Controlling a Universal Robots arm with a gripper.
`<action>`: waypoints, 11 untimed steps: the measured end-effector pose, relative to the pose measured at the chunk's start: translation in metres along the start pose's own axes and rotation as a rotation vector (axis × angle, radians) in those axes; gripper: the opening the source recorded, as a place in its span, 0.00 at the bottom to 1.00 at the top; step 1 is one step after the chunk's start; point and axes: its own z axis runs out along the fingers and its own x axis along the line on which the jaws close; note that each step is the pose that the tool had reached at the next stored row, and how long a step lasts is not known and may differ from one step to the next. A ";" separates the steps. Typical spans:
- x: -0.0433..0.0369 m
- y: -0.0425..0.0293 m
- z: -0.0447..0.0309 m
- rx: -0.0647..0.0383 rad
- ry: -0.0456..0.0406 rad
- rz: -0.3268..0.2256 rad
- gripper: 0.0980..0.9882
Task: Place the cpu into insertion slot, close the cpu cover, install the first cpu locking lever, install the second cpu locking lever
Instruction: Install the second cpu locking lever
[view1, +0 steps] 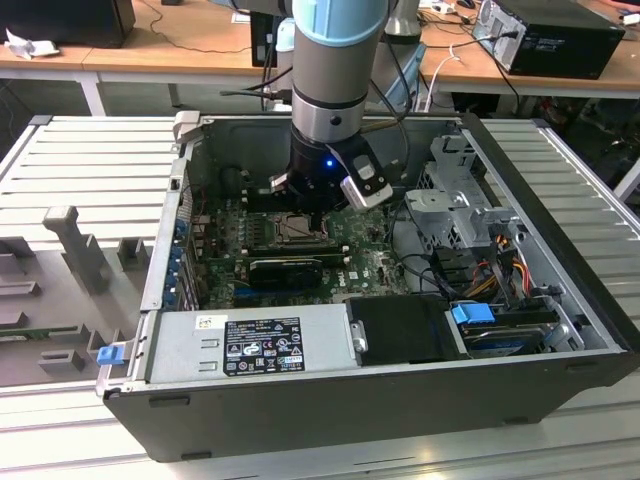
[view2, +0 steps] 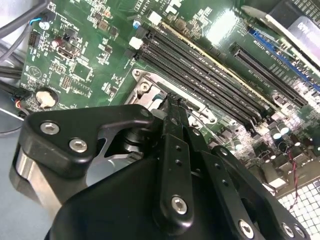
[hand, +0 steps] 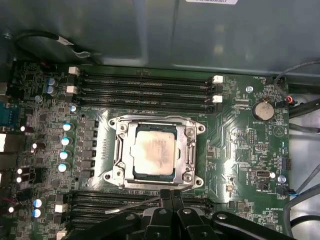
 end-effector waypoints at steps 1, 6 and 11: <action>0.0000 -0.0005 0.0000 0.000 0.0000 0.000 0.01; 0.0008 -0.0014 -0.0002 -0.002 -0.0001 0.000 0.01; 0.0014 -0.0016 -0.0001 -0.004 0.0000 0.000 0.01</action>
